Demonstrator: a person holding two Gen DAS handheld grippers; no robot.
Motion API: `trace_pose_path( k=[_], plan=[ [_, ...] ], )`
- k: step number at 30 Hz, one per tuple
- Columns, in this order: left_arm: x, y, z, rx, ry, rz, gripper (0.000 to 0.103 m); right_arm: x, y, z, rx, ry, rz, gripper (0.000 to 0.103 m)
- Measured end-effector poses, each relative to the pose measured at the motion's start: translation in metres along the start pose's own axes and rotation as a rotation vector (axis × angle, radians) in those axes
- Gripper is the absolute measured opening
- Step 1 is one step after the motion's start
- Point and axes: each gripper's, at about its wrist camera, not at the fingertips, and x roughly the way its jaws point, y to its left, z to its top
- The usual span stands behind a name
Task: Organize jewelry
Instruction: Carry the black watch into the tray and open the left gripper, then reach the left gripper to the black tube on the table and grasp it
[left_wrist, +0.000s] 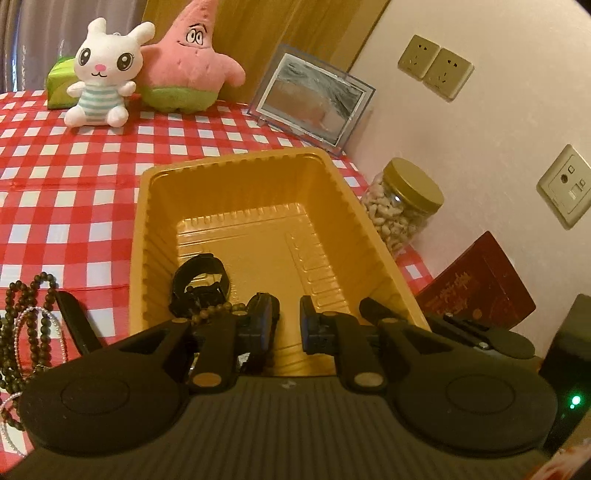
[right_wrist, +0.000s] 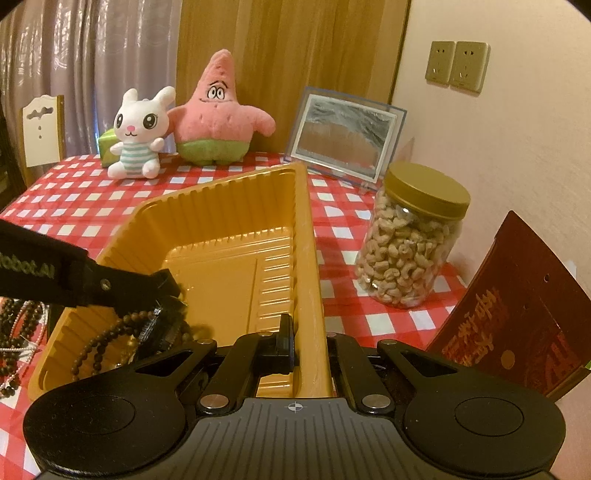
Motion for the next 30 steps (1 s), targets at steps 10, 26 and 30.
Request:
trace_pose_path(
  k=[10,26,30],
  plan=[
    [-0.034,0.032,0.000,-0.037,-0.031,0.105,0.023,0.001,0.000,0.001,0.003,0.001,0.001,0.003],
    [-0.064,0.103,-0.045,-0.115,0.011,0.336,0.028,0.001,-0.001,0.001,0.002,0.003,-0.008,0.003],
    [-0.063,0.106,-0.049,-0.117,0.013,0.344,0.028,-0.002,0.000,0.001,0.005,0.003,-0.022,0.003]
  ],
)
